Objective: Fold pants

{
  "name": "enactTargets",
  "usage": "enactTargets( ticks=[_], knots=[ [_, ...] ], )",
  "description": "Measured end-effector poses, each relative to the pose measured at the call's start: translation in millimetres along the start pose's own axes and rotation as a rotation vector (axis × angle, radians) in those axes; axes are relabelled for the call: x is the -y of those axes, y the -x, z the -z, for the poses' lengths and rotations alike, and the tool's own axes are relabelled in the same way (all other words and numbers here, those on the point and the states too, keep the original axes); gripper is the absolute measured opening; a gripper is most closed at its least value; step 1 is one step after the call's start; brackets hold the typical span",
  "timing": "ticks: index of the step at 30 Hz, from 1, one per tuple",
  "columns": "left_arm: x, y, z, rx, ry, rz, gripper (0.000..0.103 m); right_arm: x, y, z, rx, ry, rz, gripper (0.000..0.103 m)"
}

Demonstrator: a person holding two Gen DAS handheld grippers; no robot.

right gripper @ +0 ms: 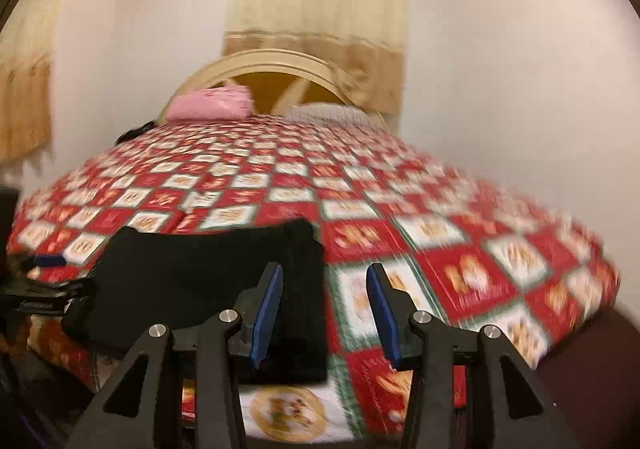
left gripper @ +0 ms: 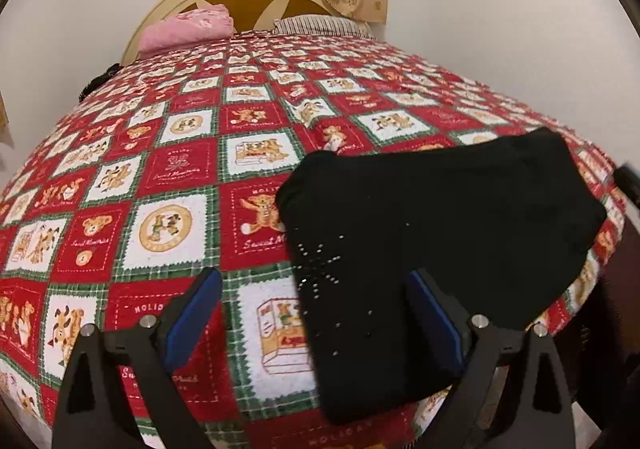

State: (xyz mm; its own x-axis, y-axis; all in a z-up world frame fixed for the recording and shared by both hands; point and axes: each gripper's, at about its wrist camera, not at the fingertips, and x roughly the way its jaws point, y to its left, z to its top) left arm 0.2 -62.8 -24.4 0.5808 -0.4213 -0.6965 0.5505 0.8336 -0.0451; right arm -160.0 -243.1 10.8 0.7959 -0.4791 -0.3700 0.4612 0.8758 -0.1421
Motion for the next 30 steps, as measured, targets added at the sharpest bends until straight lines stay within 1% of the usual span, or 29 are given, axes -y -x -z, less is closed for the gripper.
enactTargets(
  ticks=[1,2,4,6,8,9,10,12,15,18,20,22,23,24,25,28,30],
  knots=[
    [3.6,-1.7,-0.7,-0.005,-0.008,-0.014,0.096,-9.9,0.0,-3.3,0.007,0.031,-0.017,0.04],
    [6.6,-3.6,-0.7,-0.009,-0.014,-0.026,0.096,-19.1,-1.4,-5.1,0.007,0.055,-0.045,0.034],
    [10.7,-7.7,-0.2,-0.023,-0.021,-0.05,0.096,-35.4,-12.4,-3.3,-0.026,0.08,-0.101,0.034],
    [13.5,-10.5,1.8,-0.033,-0.026,-0.062,0.096,-39.2,-20.6,4.5,-0.057,0.084,-0.106,0.034],
    [14.9,-11.5,3.0,-0.031,-0.029,-0.068,0.096,-31.4,-38.8,17.9,-0.15,0.052,-0.102,0.033],
    [14.9,-11.5,3.3,-0.031,-0.029,-0.065,0.096,-23.6,-46.9,25.0,-0.194,0.023,-0.101,0.031],
    [14.9,-11.8,3.7,-0.035,-0.026,-0.061,0.096,-17.0,-50.2,28.6,-0.207,0.001,-0.114,0.03],
    [16.3,-12.1,4.1,-0.036,-0.025,-0.066,0.096,-11.4,-46.0,31.1,-0.198,-0.011,-0.139,0.029],
    [18.7,-11.7,4.2,-0.035,-0.028,-0.077,0.096,-13.3,-42.4,31.8,-0.221,0.012,-0.126,0.029],
    [20.5,-11.6,5.6,-0.036,-0.032,-0.079,0.096,-14.0,-40.0,35.4,-0.223,0.026,-0.112,0.029],
    [21.0,-11.4,6.4,-0.038,-0.032,-0.08,0.096,-13.9,-38.1,31.8,-0.231,0.023,-0.11,0.029],
    [21.3,-11.1,6.8,-0.037,-0.032,-0.083,0.096,-11.8,-29.5,22.5,-0.205,-0.004,-0.127,0.029],
    [21.4,-11.4,7.1,-0.038,-0.03,-0.084,0.096,-10.8,-24.1,16.0,-0.168,-0.018,-0.14,0.029],
    [21.9,-11.9,7.4,-0.039,-0.026,-0.086,0.096,-11.0,-20.2,8.5,-0.129,-0.021,-0.136,0.029],
    [22.6,-12.2,7.8,-0.04,-0.024,-0.088,0.096,-12.1,-20.5,2.9,-0.11,-0.019,-0.125,0.029],
    [25.4,-10.9,8.6,-0.038,-0.036,-0.098,0.096,-13.8,-40.3,-13.4,-0.109,-0.021,-0.099,0.029],
    [26.3,-10.0,9.6,-0.037,-0.04,-0.103,0.096,-10.8,-62.5,-17.6,-0.132,-0.063,-0.094,0.029]
  ],
)
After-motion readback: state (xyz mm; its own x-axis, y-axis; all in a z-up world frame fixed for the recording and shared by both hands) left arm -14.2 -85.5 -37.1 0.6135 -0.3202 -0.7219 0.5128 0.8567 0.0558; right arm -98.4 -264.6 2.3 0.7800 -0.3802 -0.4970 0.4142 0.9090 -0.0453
